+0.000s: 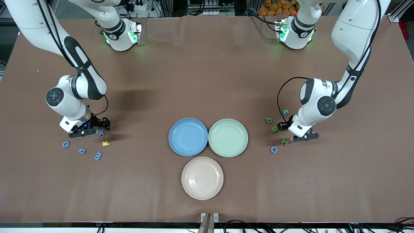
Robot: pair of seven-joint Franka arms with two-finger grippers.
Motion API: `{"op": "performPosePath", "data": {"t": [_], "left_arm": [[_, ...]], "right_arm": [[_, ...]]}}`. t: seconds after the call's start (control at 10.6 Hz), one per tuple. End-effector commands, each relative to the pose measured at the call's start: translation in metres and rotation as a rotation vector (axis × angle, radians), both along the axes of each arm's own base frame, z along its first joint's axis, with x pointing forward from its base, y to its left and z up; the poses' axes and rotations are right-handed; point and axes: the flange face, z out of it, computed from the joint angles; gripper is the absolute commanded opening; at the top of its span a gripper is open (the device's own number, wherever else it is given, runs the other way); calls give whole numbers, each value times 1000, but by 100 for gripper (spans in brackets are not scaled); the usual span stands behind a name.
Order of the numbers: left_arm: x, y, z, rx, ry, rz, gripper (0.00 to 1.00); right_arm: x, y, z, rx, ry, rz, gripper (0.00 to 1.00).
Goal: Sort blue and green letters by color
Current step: 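Grasp the blue x with the right gripper while the left gripper grasps a green letter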
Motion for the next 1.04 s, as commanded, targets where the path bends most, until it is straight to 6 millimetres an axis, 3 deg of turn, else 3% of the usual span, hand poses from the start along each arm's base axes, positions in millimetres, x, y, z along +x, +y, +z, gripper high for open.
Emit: {"op": "performPosePath", "data": {"t": [0.0, 0.19, 0.28, 0.47, 0.66, 0.85, 0.94], "left_arm": [[-9, 2, 3, 13, -8, 8, 53], [-8, 2, 4, 12, -10, 8, 26], [-7, 2, 5, 11, -14, 9, 3], [-1, 2, 16, 10, -35, 13, 0], [8, -5, 40, 7, -69, 46, 0], [18, -42, 72, 13, -61, 59, 0], [19, -70, 82, 8, -68, 88, 0]], "right_arm": [[-1, 0, -10, -3, -27, 10, 65], [-1, 0, -15, 1, -26, -7, 46], [-1, 0, -16, 2, -26, -9, 42], [-1, 0, -21, 3, -38, -14, 31], [1, -1, -23, 5, -40, -35, 24], [5, -1, -16, 7, -45, -65, 18], [9, 0, -11, 9, -55, -78, 17]]}}
